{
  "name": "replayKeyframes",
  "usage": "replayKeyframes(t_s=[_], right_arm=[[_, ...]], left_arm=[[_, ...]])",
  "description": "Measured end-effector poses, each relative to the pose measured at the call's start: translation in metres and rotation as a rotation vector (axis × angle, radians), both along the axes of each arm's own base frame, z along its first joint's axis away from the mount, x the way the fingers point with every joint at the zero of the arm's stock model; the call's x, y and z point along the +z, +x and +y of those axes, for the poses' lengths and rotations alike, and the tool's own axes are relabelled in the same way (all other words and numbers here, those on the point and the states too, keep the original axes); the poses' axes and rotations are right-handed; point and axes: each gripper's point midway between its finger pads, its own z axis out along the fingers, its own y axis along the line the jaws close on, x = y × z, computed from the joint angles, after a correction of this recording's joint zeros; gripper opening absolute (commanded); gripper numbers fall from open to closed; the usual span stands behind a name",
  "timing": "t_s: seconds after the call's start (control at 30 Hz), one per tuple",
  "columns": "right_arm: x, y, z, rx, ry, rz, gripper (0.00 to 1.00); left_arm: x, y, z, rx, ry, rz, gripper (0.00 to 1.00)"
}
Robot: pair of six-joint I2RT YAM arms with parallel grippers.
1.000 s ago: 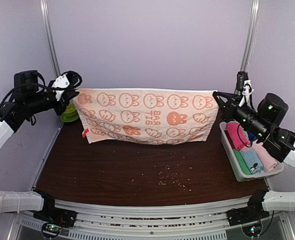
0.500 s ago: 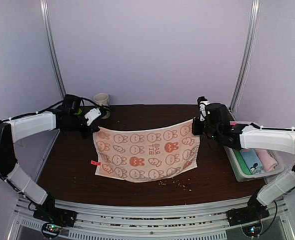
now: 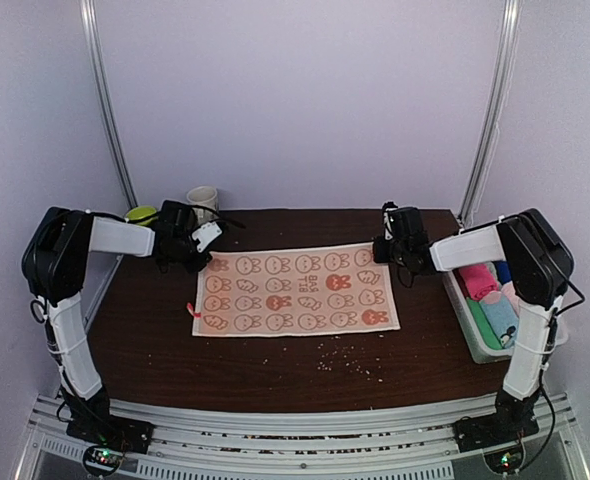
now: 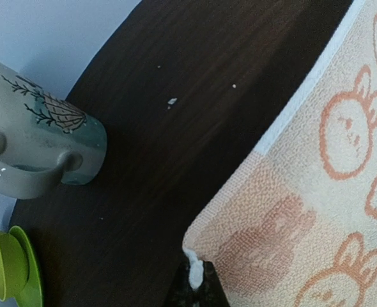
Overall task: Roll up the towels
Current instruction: Flatten out the towel at the center of the board, then fold the towel at the center of the board.
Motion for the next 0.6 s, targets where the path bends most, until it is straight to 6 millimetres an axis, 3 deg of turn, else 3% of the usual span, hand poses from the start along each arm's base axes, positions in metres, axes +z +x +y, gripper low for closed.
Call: replayKeyframes(t_s=[0.27, 0.4, 0.6], right_arm=[[0.016, 0.012, 0.012, 0.115, 0.098, -0.062, 0.0], [0.013, 0.003, 0.011, 0.168, 0.126, -0.053, 0.0], [0.008, -0.019, 0.018, 0.249, 0.157, -0.018, 0.0]], left_arm=[[0.005, 0.009, 0.007, 0.008, 0.037, -0.122, 0.0], [0.004, -0.007, 0.009, -0.03, 0.053, -0.133, 0.0], [0.03, -0.033, 0.007, -0.086, 0.018, -0.19, 0.0]])
